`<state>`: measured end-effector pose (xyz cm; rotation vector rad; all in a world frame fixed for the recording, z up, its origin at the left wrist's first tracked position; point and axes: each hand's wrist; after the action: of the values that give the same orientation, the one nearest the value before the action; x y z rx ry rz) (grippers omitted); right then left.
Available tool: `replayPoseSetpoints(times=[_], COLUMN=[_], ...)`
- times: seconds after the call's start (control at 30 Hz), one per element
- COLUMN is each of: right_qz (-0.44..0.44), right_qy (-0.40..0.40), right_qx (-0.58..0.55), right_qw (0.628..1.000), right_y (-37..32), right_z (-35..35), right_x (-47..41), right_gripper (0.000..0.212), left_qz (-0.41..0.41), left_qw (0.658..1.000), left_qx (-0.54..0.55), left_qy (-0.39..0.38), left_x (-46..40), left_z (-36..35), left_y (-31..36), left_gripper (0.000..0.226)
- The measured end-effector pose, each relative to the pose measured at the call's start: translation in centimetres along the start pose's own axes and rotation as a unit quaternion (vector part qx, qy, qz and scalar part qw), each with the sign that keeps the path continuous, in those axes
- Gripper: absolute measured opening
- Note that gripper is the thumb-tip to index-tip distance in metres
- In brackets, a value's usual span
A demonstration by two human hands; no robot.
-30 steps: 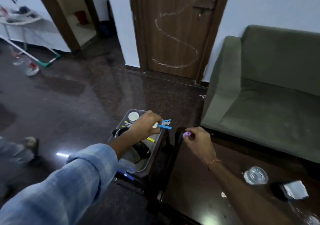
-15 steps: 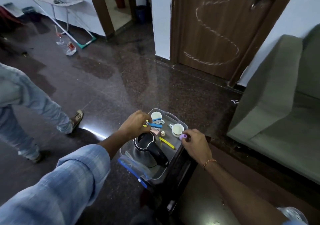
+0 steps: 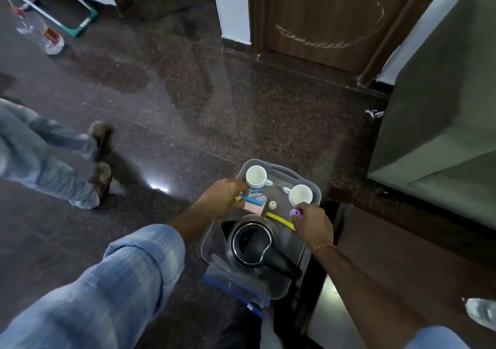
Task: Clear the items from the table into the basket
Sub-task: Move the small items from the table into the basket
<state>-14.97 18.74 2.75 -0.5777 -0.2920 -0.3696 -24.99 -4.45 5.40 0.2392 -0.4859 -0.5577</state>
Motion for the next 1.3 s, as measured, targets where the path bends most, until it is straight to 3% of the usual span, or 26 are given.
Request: replayPoseSetpoints(times=[0.33,0.67,1.03,1.3], right_qz=[-0.071,-0.097,-0.096,-0.092], right_qy=[-0.021,-0.006,-0.010,0.021], right_qx=[0.025,0.063,0.069,0.020], right_qw=[0.997,0.993,0.993,0.995], right_y=[0.8,0.6,0.7,0.0], right_z=[-4.5,-7.0,-6.4,-2.3], right_x=[-3.7,-4.3,-4.0,-1.7], right_gripper=[0.020,0.023,0.026,0.031], left_qz=[-0.022,-0.119,-0.105,-0.114], left_qw=[0.998,0.992,0.993,0.991], left_qx=[-0.010,-0.016,-0.044,-0.036], left_qy=[-0.057,0.026,0.031,0.053], left_x=[-3.1,-3.6,-4.0,-3.6], left_z=[-4.8,-7.2,-7.6,-5.1], left_y=[-4.2,-5.2,-4.7,-2.2], left_gripper=[0.031,0.017,0.020,0.024])
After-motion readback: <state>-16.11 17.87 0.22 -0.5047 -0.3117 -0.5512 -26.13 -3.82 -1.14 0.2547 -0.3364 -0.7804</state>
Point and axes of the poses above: each hand's wrist, its own x-axis away from the middle knuckle, its own z-axis out of the back of the hand, y = z × x, and after that the axes turned 6 degrees about -x, right-handed
